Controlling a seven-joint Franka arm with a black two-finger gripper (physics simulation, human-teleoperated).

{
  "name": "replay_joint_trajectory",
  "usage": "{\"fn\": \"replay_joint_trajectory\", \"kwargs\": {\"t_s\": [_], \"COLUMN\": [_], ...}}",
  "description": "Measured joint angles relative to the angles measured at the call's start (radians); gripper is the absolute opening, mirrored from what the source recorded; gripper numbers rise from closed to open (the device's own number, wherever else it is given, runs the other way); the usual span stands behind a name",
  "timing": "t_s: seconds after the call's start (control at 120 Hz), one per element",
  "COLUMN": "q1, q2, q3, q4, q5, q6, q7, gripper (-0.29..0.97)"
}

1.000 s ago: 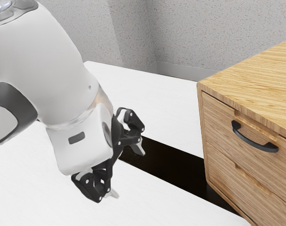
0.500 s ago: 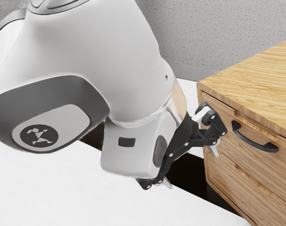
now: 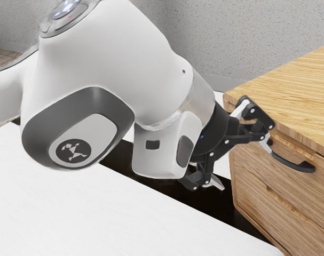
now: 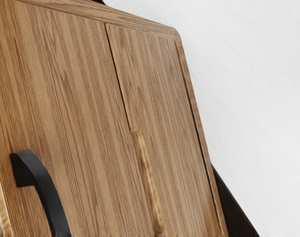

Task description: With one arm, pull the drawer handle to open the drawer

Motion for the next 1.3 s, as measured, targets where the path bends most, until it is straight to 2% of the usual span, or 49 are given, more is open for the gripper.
{"fn": "replay_joint_trajectory", "kwargs": {"t_s": [0.408,0.833,1.108,1.225,1.3], "q1": [0.031,0.054,0.061,0.059,0.054], "q2": [0.069,0.095,0.108,0.095,0.071], "q3": [0.018,0.030,0.032,0.032,0.035], "q4": [-0.037,-0.047,-0.057,-0.060,-0.078], "q5": [-0.038,-0.069,-0.084,-0.088,-0.089], "q6": [0.130,0.185,0.205,0.206,0.205], "q7": [0.053,0.074,0.078,0.075,0.073], "gripper": [0.66,0.66,0.73,0.49,0.40]}}
